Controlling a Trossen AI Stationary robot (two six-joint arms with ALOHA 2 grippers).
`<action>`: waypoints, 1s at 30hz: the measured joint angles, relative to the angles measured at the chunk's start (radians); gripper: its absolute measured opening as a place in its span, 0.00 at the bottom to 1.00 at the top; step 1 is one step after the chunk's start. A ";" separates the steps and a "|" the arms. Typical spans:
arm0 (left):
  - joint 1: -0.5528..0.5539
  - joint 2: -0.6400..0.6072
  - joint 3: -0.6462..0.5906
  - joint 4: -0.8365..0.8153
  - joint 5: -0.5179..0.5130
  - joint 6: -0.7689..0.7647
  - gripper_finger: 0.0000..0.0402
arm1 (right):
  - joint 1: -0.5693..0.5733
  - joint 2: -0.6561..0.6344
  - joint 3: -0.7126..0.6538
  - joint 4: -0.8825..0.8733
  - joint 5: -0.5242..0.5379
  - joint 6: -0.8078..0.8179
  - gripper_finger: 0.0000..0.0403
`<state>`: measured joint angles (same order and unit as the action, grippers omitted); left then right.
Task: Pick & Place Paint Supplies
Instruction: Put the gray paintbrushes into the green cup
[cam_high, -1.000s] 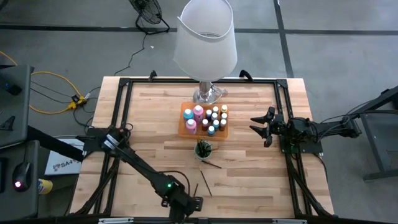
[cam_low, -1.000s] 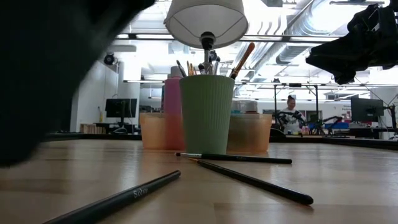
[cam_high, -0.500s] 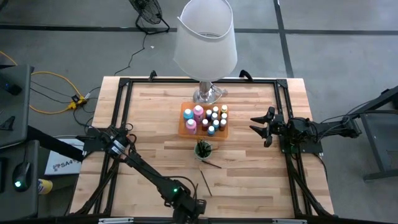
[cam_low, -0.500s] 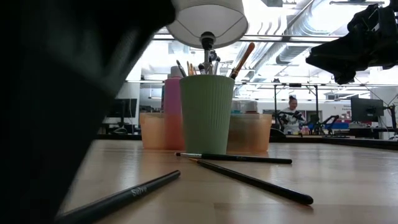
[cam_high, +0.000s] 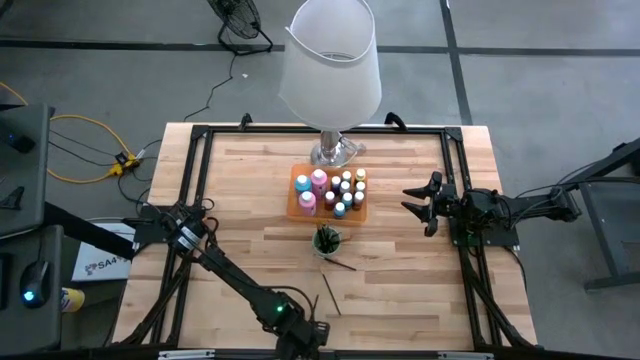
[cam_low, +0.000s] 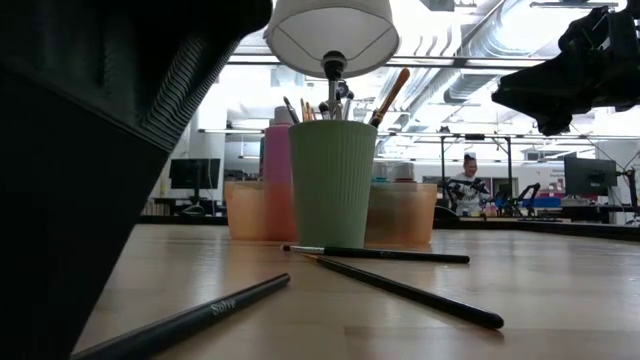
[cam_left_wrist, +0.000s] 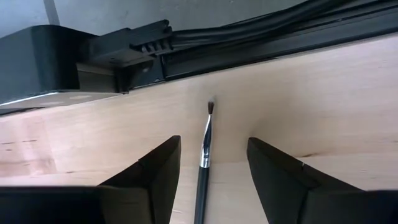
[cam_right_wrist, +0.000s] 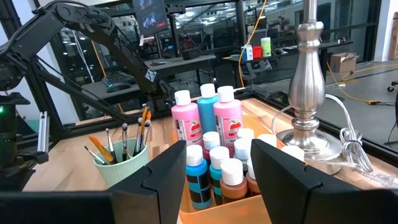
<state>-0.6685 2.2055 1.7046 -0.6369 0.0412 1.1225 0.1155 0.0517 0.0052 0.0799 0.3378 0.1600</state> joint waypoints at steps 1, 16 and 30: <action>0.000 0.000 0.000 0.000 0.000 0.000 0.46 | 0.000 0.000 0.000 0.000 0.000 0.000 0.43; -0.043 0.016 0.002 -0.018 -0.057 0.000 0.46 | 0.000 0.000 0.000 0.000 0.000 0.000 0.43; -0.047 0.061 0.108 -0.139 -0.052 -0.076 0.46 | 0.000 0.000 0.000 0.000 0.000 0.000 0.43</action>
<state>-0.7154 2.2667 1.8125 -0.7758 -0.0105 1.0470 0.1156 0.0517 0.0053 0.0795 0.3378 0.1600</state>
